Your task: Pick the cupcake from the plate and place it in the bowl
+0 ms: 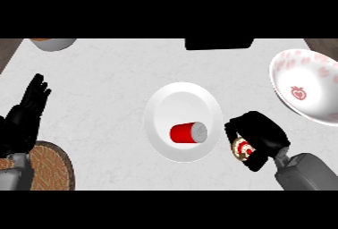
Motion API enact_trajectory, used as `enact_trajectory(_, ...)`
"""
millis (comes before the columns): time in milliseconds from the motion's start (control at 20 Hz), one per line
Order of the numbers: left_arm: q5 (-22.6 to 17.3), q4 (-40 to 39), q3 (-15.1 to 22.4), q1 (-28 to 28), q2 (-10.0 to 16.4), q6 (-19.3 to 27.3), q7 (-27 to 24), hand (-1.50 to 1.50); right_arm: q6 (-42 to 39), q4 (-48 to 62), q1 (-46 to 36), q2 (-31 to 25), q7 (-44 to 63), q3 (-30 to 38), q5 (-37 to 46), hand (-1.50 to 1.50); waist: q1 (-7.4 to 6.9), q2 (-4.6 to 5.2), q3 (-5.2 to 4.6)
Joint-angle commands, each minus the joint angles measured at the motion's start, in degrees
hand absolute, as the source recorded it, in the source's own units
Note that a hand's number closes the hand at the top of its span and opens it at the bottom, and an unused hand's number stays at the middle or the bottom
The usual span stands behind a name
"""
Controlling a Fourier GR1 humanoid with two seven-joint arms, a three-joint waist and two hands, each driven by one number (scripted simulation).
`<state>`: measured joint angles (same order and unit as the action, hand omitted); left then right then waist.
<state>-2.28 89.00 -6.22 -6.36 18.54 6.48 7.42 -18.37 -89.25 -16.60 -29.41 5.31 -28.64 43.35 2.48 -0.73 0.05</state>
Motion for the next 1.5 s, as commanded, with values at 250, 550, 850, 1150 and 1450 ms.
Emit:
enact_trajectory(250, -1.1, 0.8, -2.0, 2.0, 1.0, -1.0, -0.4, 0.00, 7.9, -23.9, 10.1, -13.1, -6.5, 20.4, -9.5, 1.50, 1.12, -0.36, -0.04)
enact_trajectory(550, 0.2, -1.8, -0.9, 0.0, -0.8, 0.1, -1.5, 0.00, 4.0, -31.7, 14.6, -14.0, -5.6, 39.2, -27.3, 1.50, 1.09, 0.08, -0.07)
enact_trajectory(850, 2.9, -0.7, 2.1, -2.4, -2.0, -0.2, 0.5, 0.00, -1.8, -17.4, 6.0, -16.7, -5.1, 49.2, -34.0, 1.50, -2.33, 0.77, -0.06)
enact_trajectory(1150, 1.2, 0.7, 0.6, -1.0, -1.7, -2.4, 0.4, 0.00, -4.5, -0.7, -0.8, -17.5, -12.4, 48.4, -33.6, 1.50, -3.48, 0.92, -0.04)
enact_trajectory(1450, 3.0, -1.5, 0.9, -0.8, -3.4, -2.1, -2.0, 0.00, 0.3, 13.5, -7.9, -14.1, -20.4, 44.1, -25.8, 1.50, -3.23, 0.91, -0.04)
